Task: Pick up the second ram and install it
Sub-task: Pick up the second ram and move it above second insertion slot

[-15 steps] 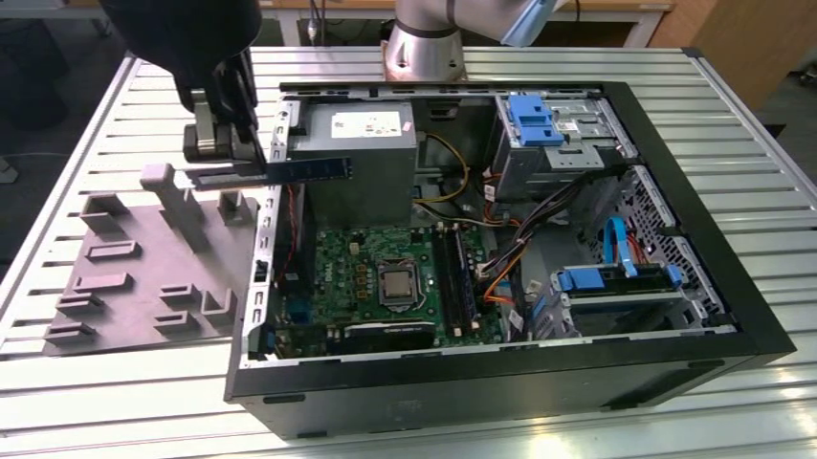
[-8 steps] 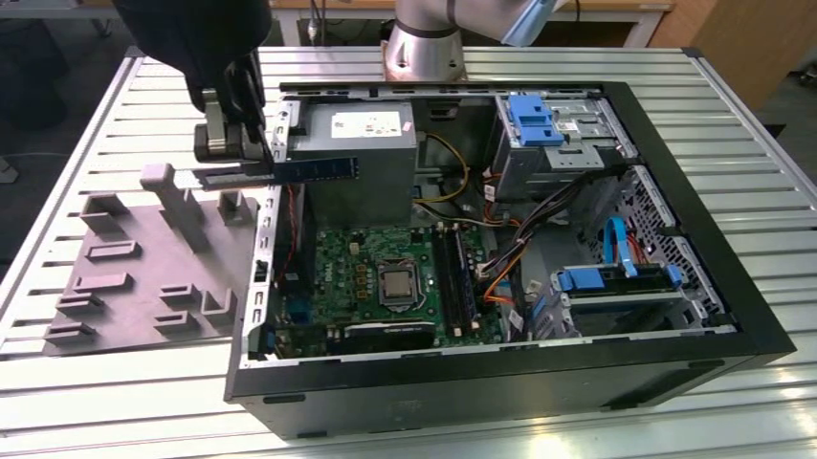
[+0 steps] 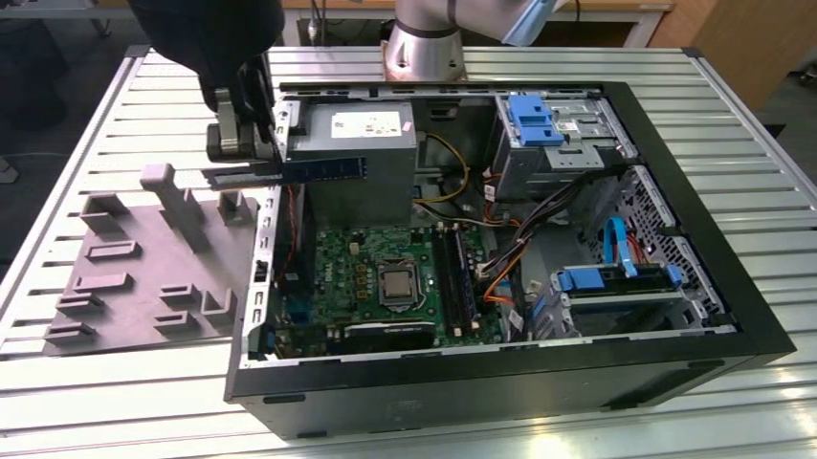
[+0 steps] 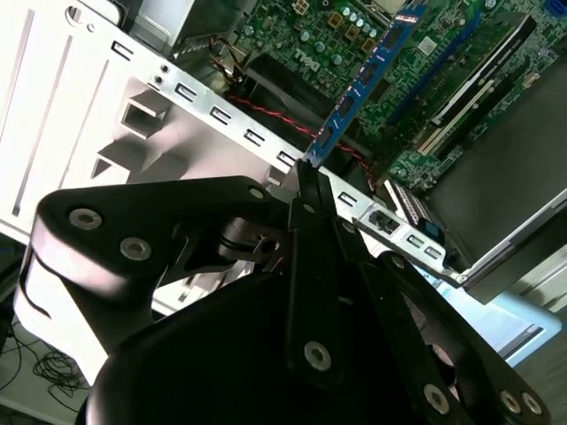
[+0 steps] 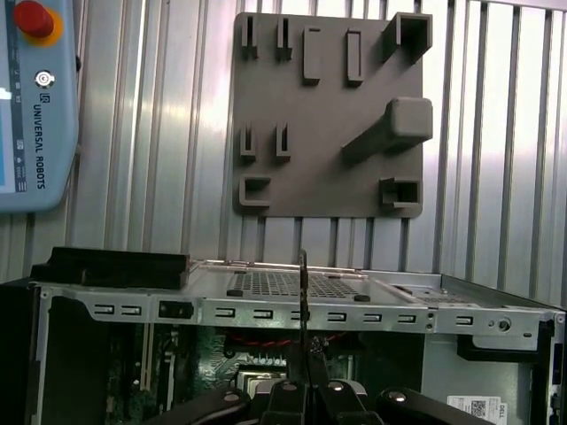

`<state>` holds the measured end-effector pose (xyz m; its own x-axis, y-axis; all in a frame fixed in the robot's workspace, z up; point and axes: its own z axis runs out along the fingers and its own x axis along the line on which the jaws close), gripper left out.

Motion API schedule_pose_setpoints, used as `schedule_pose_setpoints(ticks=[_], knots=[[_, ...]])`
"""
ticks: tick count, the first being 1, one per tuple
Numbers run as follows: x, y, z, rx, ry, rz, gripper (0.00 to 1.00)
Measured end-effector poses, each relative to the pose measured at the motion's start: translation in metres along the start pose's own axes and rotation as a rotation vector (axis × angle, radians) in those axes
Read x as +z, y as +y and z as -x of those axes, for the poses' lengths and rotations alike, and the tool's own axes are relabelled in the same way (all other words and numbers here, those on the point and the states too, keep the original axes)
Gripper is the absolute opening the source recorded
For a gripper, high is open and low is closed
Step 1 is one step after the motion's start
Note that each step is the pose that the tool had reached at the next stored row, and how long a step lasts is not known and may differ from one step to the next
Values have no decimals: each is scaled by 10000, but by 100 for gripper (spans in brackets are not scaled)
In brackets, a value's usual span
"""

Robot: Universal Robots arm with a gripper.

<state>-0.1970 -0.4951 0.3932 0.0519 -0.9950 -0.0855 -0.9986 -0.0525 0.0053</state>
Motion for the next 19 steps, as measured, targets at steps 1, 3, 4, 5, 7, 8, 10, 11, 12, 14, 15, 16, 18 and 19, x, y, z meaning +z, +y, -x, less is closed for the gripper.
schedule_pose_setpoints(ticks=[1, 3, 4, 5, 7, 8, 10, 11, 12, 14, 15, 16, 18, 19], knots=[[0, -9, 0, 0, 0, 0, 11], [0, -25, -1, -1, 0, 0, 11], [0, -33, -2, -1, 0, 0, 11], [0, -42, -2, 0, 0, 0, 11], [-1, -59, -3, 0, 0, 0, 11], [-1, -68, -4, 0, 0, 0, 11], [-1, -85, -4, 0, 1, 0, 11], [-1, -93, -5, 0, 1, 0, 11], [-1, -102, -5, 0, 0, 0, 11], [-1, -118, -6, 0, 0, 0, 11], [-1, -126, -7, 0, 0, 0, 11], [-1, -133, -7, 0, 0, 0, 11], [-1, -149, -8, 0, 0, 0, 11], [-1, -157, -8, 0, 0, 0, 11]])
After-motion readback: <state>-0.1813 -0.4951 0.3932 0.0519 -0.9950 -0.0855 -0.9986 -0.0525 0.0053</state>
